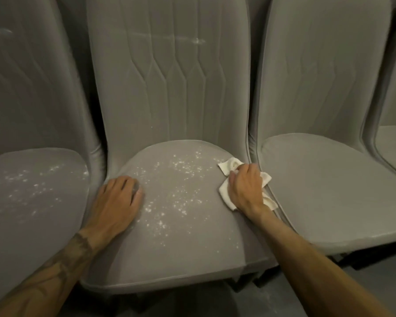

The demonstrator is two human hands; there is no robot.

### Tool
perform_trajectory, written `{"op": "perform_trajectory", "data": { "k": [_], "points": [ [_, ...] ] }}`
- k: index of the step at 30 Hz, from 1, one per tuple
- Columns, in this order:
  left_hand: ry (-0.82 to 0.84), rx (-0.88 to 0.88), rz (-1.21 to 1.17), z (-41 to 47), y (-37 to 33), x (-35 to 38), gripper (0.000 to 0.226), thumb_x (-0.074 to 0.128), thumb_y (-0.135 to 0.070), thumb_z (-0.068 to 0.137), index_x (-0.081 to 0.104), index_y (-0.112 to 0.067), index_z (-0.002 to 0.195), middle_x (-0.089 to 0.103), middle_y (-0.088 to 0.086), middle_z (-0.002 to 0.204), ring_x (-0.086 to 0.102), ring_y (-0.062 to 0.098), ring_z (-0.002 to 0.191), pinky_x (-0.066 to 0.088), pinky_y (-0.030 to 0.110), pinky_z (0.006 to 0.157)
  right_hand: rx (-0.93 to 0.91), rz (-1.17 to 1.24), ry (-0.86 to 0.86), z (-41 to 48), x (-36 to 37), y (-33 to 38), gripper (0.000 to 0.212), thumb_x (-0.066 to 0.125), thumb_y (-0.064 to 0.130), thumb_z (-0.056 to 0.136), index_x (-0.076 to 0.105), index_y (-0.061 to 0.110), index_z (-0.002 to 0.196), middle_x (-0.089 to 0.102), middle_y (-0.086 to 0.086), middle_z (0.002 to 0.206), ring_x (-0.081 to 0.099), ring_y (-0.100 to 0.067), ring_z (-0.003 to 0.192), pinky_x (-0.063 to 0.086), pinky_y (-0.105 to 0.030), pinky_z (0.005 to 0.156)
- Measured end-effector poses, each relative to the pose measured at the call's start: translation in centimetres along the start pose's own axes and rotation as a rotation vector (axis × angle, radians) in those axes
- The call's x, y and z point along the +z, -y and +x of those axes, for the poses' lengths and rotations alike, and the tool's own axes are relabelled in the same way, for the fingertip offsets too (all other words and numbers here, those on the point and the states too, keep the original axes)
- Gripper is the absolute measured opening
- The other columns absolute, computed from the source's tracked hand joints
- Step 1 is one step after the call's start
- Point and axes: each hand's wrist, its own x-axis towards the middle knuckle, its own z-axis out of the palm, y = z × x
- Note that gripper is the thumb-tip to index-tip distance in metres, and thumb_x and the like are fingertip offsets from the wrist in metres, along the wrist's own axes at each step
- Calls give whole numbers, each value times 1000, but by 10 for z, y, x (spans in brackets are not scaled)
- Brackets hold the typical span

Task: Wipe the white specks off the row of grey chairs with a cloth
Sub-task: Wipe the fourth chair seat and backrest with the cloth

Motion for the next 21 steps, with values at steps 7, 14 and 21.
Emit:
{"op": "perform_trajectory", "data": {
  "k": [7,14,21],
  "points": [
    [6,4,21,28,23,11,48,35,-46,98,65,-13,116,63,8,119,57,32,103,45,48,92,-157,101,62,23,26,-24,21,48,28,101,52,8,101,51,-11,103,48,-26,91,41,-38,84],
    [-20,-20,-56,25,24,18,48,39,-38,102,67,-9,128,65,10,130,59,31,115,44,47,104,-267,-70,137,44,46,18,54,8,32,99,55,7,108,52,-14,105,42,-27,92,36,-44,86],
    [-8,29,-117,33,29,13,56,35,-46,100,70,-10,124,67,6,124,60,27,111,44,41,101,-79,-90,115,83,41,-8,29,36,25,105,53,3,111,55,-17,111,49,-33,101,37,-44,89]
  ]
}}
